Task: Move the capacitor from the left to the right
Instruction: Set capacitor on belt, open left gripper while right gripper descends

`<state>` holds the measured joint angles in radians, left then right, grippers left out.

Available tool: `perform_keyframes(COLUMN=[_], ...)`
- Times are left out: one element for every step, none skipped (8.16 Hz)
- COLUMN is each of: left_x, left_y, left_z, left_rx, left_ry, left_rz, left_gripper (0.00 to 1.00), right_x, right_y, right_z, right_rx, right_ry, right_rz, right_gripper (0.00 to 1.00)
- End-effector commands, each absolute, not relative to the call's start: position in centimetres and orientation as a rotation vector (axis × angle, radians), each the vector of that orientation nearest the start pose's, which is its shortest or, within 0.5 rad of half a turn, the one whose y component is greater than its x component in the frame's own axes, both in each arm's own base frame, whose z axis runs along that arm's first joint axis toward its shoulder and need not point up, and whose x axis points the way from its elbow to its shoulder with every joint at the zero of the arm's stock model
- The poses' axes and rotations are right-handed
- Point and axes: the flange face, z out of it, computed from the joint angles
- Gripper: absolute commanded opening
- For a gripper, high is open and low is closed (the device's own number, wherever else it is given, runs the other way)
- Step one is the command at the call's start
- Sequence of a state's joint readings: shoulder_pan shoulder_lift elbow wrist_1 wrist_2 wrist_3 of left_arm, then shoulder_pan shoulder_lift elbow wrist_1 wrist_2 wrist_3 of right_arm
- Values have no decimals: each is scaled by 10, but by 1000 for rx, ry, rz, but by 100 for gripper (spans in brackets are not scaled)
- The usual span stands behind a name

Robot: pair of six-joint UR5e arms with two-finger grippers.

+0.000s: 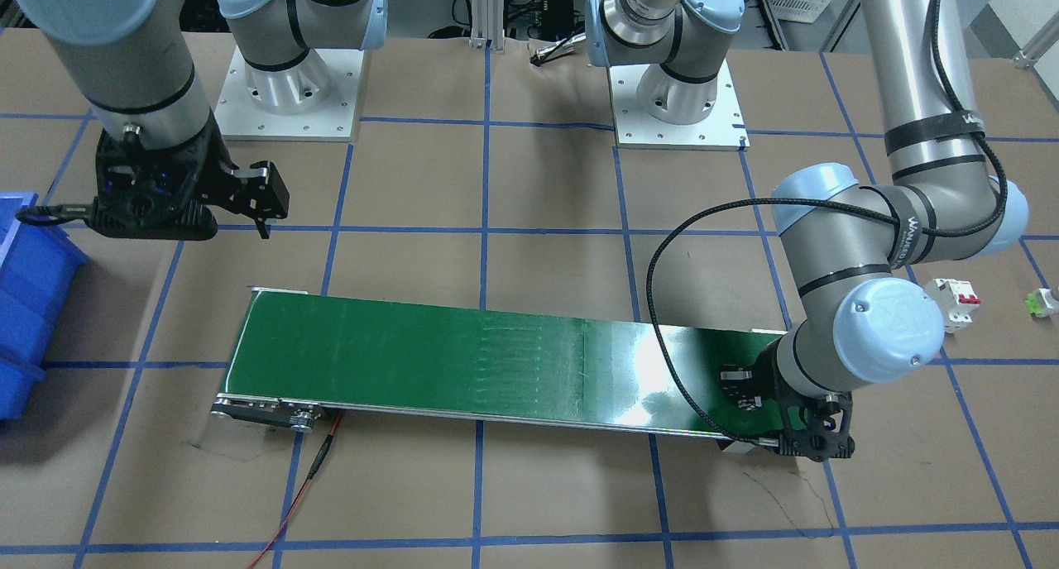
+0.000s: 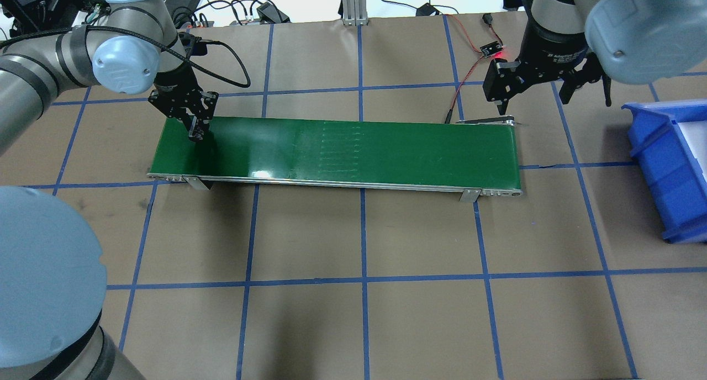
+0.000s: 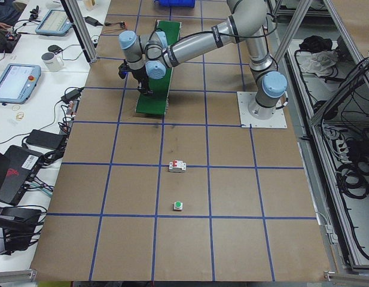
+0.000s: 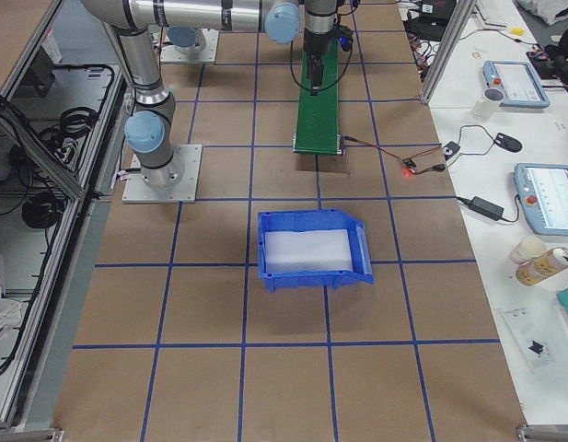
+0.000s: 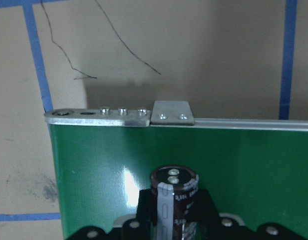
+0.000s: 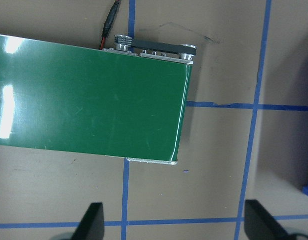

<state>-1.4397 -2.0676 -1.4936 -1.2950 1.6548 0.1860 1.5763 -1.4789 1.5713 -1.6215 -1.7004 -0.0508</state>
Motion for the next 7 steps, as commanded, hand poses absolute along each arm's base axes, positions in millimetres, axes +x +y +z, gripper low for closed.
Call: perform_keyframes(left_x=[-52,-60,-70,-76,-80,-83,-83], left_y=[-655,-657,-653,-647,-636,-625,-615], left_z=[265,273,285,306,331,350,379], left_rx=[94,67,21,24,14,-15,-20], left_ry=[3063,3062,3058,3055,3056,3055,3055], left_rz=[222,196,167,131,118,132,95], left_gripper=[96,100,100,100,100,100,100], right_x=[132,135,136,138,141,141,142], right_y=[-551,-555,-550,-551,-553,-558,-559], right_z=[394,386,376,369,368,354,343], right_rx=[-78,-90,-92,-82,-91,-89,-86], right_ry=[3143,3111,3106,3085,3056,3048,3033], right_rz=[136,31,27,31,15,54,88], right_gripper=[100,100,100,100,100,100,84])
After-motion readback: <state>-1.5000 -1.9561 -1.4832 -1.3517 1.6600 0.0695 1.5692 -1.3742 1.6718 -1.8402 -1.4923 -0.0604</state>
